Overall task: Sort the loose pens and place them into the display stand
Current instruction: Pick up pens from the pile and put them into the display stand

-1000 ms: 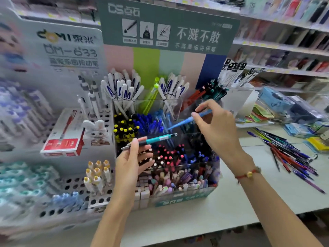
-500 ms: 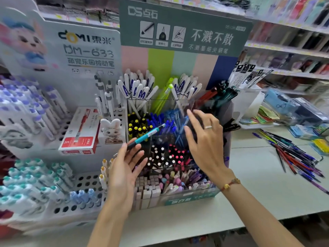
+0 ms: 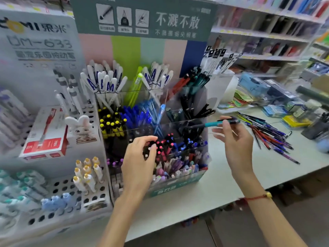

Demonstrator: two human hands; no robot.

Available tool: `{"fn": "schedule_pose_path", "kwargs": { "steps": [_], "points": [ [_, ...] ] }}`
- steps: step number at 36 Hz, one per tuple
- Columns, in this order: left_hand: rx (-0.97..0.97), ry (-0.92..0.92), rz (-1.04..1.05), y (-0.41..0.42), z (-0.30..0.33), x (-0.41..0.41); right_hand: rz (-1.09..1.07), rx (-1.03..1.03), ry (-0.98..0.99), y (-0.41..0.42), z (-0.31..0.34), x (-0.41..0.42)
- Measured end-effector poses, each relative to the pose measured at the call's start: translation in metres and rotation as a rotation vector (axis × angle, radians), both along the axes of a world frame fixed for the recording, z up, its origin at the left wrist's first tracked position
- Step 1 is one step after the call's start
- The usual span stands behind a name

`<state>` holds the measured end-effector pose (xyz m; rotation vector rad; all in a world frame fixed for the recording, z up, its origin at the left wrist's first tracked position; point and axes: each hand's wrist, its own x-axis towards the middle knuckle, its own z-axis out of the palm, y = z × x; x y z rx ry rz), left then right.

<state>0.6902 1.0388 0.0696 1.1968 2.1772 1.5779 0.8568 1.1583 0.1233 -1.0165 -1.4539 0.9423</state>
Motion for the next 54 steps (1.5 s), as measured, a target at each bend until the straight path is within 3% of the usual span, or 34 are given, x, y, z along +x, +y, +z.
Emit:
{"fn": "schedule_pose_path", "kwargs": {
  "steps": [5,9,15,23,27,31,34,39,42,45,49,54],
  "points": [
    [-0.115,0.401,-0.192,0.024,-0.011,0.0,-0.043,-0.043,-0.001,0.004,-0.015,0.02],
    [-0.246,0.613,-0.255,0.037,-0.025,-0.002,-0.063,-0.085,0.039,0.002,-0.021,0.027],
    [-0.192,0.651,-0.169,0.035,-0.03,-0.009,-0.084,-0.083,0.1,0.002,-0.018,0.029],
    [-0.287,0.545,-0.211,0.035,-0.013,-0.01,-0.026,0.04,0.211,-0.001,0.007,0.007],
    [-0.105,0.511,-0.107,0.033,0.006,-0.009,-0.064,0.114,0.299,0.01,0.025,-0.01],
    [0.067,0.625,0.0,0.044,0.021,-0.016,-0.179,0.266,0.321,0.041,0.053,-0.03],
    [-0.015,0.729,0.007,0.052,0.026,-0.024,-0.188,0.366,0.173,0.074,0.067,-0.045],
    [-0.151,0.755,-0.054,0.057,0.021,-0.03,-0.062,0.424,-0.462,0.114,0.062,-0.067],
    [-0.157,0.773,-0.045,0.057,0.02,-0.03,-0.101,0.488,-0.69,0.116,0.057,-0.073],
    [-0.157,0.778,-0.04,0.057,0.02,-0.029,-0.131,0.457,-0.76,0.113,0.059,-0.076],
    [-0.177,0.793,-0.037,0.059,0.023,-0.026,-0.012,0.518,-0.943,0.113,0.044,-0.078],
    [-0.17,0.801,-0.057,0.057,0.027,-0.029,0.078,0.473,-0.908,0.114,0.039,-0.07]
  ]
}}
